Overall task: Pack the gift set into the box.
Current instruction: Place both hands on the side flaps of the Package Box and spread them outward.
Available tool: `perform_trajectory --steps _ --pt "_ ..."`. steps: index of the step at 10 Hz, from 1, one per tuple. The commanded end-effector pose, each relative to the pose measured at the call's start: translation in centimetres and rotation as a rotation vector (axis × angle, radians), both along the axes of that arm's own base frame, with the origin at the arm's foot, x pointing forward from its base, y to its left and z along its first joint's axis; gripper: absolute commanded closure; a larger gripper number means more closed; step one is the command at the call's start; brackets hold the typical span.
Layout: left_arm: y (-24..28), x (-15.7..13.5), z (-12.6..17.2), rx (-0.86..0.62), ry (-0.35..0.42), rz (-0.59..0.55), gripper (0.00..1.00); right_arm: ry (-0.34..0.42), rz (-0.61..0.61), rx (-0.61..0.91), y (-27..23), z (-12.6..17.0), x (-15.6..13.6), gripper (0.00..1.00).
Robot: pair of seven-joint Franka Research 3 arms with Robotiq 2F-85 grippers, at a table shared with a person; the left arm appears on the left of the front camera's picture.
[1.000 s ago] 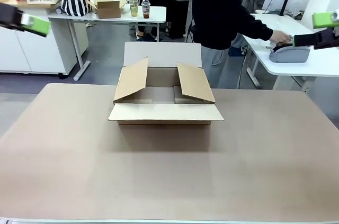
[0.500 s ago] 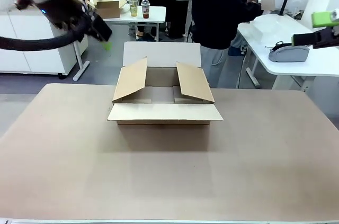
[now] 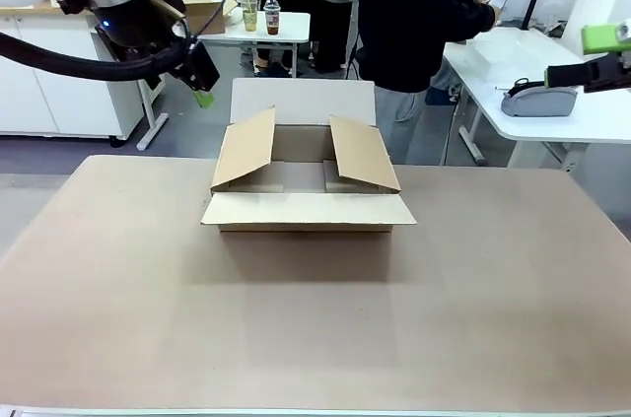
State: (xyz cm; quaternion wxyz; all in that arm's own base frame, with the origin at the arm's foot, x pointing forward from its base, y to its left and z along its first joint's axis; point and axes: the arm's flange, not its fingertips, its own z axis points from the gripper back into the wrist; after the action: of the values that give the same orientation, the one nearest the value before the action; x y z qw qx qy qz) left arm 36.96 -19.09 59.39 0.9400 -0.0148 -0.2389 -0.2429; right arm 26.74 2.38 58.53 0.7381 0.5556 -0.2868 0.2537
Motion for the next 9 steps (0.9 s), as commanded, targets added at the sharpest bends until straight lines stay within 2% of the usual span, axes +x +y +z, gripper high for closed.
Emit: perform_trajectory --steps 1,2,5,7,8,9 --pt "-0.2 0.3 -0.4 0.018 0.018 0.005 0.0 -0.029 0.008 0.019 0.2 0.3 0.5 0.0" --pt "-2.0 3.3 -1.1 -0.03 0.145 0.075 0.0 -0.029 0.008 0.019 0.2 0.3 0.5 0.0" --pt "-8.6 11.4 -4.0 -0.193 0.343 0.291 0.0 -0.029 0.008 0.019 0.2 0.3 0.5 0.0" --pt "-12.4 16.2 -6.6 -0.18 0.378 0.457 0.0 -0.029 0.008 0.019 0.2 0.3 0.5 0.0" --pt "-13.7 17.5 -7.6 -0.123 0.38 0.497 0.0 -0.029 0.008 0.019 0.2 0.3 0.5 0.0" --pt "-14.5 18.7 -8.6 -0.087 0.33 0.603 0.0 -0.029 0.008 0.019 0.2 0.3 0.5 0.0"
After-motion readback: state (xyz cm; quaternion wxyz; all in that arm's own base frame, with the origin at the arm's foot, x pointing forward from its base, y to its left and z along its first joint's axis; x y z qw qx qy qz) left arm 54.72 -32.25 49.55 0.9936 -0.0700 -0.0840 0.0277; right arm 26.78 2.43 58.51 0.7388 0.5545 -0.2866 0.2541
